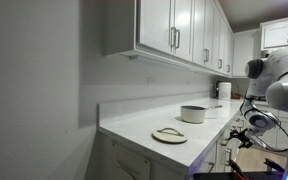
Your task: Close the top cupboard drawer, open the second bottom drawer from the left, and close the pot
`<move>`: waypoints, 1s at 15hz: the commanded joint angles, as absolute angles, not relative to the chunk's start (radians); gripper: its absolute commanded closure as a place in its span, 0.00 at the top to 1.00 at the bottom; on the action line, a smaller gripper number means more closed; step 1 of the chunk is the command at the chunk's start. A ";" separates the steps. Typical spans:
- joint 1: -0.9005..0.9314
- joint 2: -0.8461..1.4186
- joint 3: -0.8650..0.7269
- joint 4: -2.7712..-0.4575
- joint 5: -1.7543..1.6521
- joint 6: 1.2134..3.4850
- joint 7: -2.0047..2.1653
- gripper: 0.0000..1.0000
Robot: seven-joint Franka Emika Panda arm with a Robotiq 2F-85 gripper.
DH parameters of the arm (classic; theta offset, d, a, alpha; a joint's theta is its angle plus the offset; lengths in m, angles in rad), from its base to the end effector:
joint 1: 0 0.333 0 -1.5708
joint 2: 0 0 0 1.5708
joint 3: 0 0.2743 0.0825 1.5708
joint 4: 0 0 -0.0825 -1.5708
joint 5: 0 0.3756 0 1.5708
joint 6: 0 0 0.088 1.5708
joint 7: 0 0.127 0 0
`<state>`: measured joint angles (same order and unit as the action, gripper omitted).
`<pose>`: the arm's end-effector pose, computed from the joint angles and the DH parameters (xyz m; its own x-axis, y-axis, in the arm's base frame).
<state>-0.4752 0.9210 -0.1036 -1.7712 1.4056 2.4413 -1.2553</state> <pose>0.4836 -0.3046 -0.0073 0.8002 -0.5441 0.2523 -0.3333 -0.7531 -0.5672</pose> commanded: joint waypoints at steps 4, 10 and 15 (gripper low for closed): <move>-0.438 0.972 -0.112 -1.708 1.542 2.443 -1.366 1.00; -0.398 1.005 -0.131 -1.675 1.590 2.448 -1.370 1.00; -0.379 1.027 -0.150 -1.656 1.591 2.468 -1.361 1.00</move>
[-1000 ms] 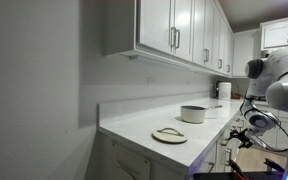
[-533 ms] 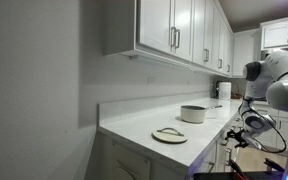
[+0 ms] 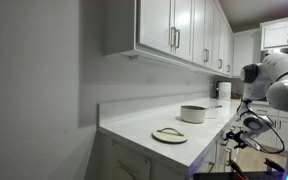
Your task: Close the top cupboard drawer, open the second bottom drawer from the left, and close the pot
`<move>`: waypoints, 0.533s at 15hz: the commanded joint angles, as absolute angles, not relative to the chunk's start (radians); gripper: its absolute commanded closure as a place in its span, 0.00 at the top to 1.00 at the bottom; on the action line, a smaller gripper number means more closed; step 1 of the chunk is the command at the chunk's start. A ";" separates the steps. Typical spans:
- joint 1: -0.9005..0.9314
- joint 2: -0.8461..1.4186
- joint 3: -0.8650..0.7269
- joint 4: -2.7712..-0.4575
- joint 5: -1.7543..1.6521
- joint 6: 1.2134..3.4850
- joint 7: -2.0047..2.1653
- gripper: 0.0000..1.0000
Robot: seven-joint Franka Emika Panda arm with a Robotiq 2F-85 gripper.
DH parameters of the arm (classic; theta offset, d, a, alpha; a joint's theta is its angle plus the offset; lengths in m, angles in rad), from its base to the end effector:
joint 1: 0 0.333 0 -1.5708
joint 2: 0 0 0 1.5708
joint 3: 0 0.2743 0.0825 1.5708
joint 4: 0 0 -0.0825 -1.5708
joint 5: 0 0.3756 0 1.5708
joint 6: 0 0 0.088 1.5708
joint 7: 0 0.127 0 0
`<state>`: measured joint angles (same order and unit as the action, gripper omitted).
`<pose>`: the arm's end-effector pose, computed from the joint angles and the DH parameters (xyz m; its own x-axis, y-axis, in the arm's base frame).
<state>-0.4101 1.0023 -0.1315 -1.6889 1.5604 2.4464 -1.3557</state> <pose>0.5035 -0.2924 -0.0267 0.7776 -0.5402 0.3217 -0.2998 -0.7684 -0.5654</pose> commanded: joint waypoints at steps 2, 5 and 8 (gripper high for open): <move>-0.376 1.035 -0.152 -1.648 1.590 2.475 -1.360 1.00; -0.372 1.048 -0.153 -1.635 1.589 2.485 -1.361 0.72; -0.365 1.053 -0.153 -1.623 1.593 2.492 -1.361 0.49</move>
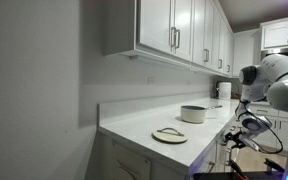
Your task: Close the top cupboard drawer, open the second bottom drawer from the left, and close the pot
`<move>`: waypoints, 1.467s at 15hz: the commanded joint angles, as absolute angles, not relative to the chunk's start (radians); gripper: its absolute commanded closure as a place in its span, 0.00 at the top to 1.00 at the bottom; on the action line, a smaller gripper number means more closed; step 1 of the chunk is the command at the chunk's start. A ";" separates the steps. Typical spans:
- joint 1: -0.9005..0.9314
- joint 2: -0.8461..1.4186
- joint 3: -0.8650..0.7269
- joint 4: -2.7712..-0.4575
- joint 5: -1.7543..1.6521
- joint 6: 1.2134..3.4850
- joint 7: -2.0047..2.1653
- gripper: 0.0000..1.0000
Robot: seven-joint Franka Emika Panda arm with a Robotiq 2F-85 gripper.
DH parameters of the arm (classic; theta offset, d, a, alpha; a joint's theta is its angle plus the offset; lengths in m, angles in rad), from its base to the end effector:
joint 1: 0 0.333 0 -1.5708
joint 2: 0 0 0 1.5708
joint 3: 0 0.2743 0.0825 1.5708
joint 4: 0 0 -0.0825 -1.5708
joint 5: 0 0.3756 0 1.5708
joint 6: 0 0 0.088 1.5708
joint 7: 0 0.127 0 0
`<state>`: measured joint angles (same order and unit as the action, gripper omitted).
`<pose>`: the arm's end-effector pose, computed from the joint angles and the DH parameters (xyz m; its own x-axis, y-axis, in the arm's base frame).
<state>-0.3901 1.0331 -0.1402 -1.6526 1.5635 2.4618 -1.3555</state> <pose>0.5105 -0.2909 -0.0328 0.7842 -0.5250 0.3309 -0.2942 -0.7840 -0.5466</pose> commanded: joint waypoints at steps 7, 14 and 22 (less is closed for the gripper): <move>-0.355 1.027 -0.154 -1.642 1.614 2.494 -1.378 0.03; -0.355 1.030 -0.187 -1.638 1.680 2.503 -1.364 0.05; -0.367 1.019 -0.218 -1.670 1.764 2.490 -1.379 0.04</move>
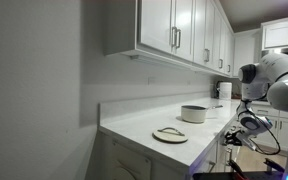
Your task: Close the top cupboard drawer, open the second bottom drawer from the left, and close the pot
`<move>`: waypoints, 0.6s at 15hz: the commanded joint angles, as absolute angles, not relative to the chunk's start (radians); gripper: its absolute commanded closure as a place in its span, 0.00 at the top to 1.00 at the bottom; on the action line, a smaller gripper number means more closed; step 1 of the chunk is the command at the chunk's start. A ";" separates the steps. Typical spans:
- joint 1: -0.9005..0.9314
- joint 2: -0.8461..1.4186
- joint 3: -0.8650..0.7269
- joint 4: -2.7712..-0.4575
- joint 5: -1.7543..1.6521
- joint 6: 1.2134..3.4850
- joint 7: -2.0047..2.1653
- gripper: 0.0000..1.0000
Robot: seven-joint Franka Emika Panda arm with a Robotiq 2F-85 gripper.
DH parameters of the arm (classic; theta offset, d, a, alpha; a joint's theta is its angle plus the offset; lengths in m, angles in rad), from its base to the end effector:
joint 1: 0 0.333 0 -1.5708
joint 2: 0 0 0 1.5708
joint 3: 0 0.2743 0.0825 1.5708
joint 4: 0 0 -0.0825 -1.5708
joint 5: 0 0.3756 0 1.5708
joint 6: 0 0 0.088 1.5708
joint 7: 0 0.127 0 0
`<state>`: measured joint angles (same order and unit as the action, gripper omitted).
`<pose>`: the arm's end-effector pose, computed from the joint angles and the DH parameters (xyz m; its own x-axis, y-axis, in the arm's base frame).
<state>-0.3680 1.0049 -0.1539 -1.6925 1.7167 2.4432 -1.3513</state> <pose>0.5092 -0.2830 -0.0270 0.7012 -0.6370 0.3204 -0.3630 -0.7056 -0.6085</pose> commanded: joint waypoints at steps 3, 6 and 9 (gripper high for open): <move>-0.364 1.017 -0.230 -1.681 1.787 2.489 -1.377 0.04; -0.366 1.009 -0.250 -1.708 1.800 2.469 -1.392 0.04; -0.374 1.003 -0.277 -1.729 1.808 2.441 -1.403 0.04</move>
